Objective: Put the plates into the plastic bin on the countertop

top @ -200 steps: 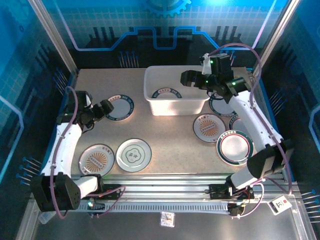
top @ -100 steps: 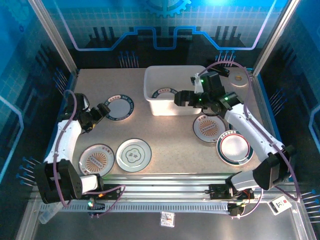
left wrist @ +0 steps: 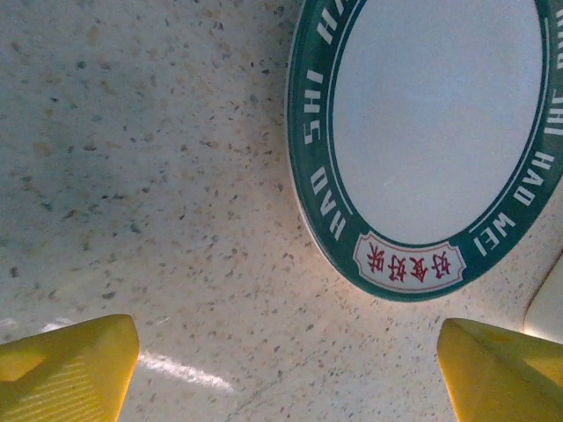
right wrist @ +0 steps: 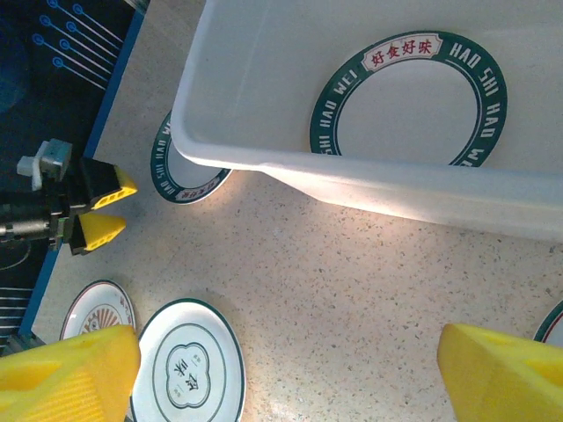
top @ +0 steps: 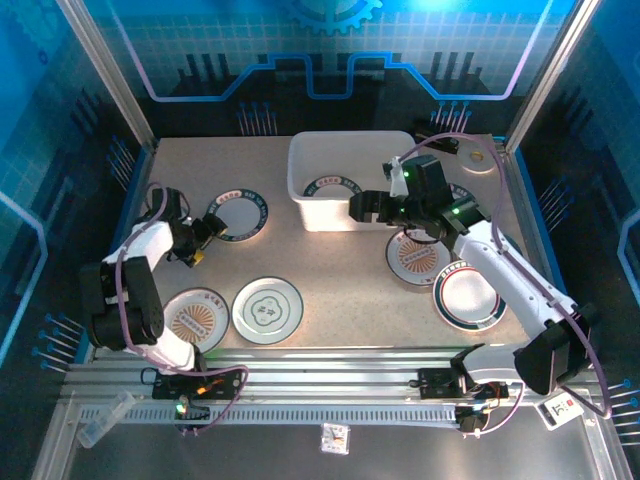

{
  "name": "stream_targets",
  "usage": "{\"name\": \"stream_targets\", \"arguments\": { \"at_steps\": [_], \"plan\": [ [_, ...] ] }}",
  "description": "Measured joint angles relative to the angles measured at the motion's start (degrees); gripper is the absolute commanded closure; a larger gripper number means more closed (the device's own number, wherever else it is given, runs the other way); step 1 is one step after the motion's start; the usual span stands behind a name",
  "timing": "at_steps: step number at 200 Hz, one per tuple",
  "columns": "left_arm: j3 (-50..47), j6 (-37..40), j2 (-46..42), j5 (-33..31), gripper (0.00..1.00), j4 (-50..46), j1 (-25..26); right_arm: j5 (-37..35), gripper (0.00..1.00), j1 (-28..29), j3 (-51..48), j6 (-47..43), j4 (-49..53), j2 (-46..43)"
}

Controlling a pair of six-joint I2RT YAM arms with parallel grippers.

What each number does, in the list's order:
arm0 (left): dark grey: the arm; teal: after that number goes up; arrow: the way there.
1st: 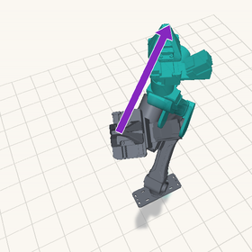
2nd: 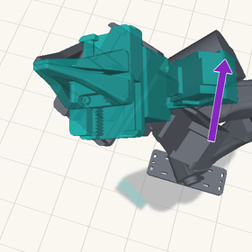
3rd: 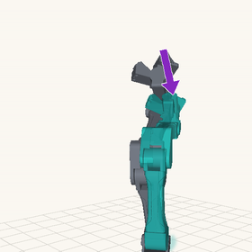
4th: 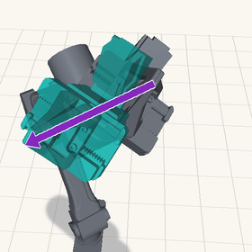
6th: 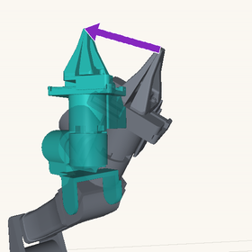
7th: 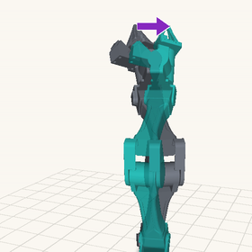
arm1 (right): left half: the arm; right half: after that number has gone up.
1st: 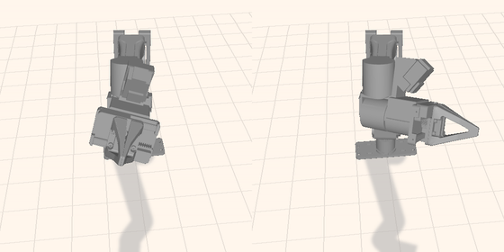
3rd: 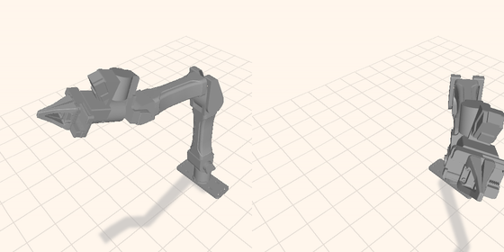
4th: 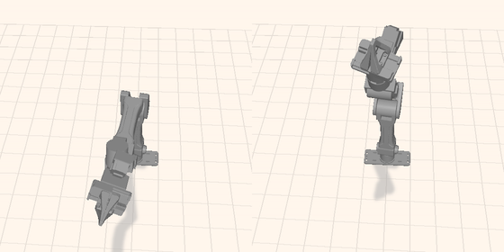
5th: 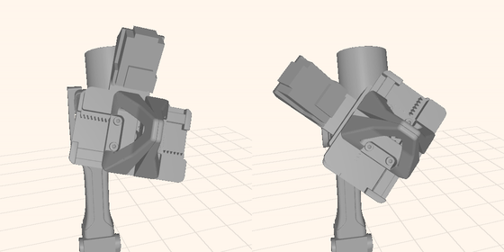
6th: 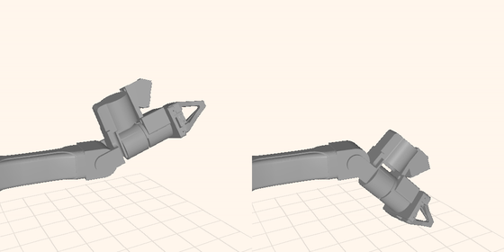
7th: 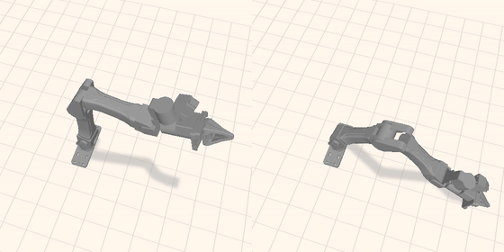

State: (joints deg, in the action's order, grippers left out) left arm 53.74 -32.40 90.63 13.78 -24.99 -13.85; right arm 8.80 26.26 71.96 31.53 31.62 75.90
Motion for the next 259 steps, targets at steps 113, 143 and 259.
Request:
{"name": "stream_targets", "arguments": {
  "at_steps": [113,143,259],
  "plan": [
    [5.1,-1.7,9.4,4.6,0.28,5.6,0.0,-2.1,0.13,0.1,-4.5,1.5,-1.1,-1.1],
    [5.6,-2.0,11.4,5.2,0.34,6.3,0.0,-2.4,0.13,0.1,-4.5,1.5,-1.6,-1.1],
    [6.0,-2.1,14.9,5.6,0.69,8.9,0.0,-2.8,0.14,0.1,-5.3,1.9,-2.8,-1.1]
  ]
}}
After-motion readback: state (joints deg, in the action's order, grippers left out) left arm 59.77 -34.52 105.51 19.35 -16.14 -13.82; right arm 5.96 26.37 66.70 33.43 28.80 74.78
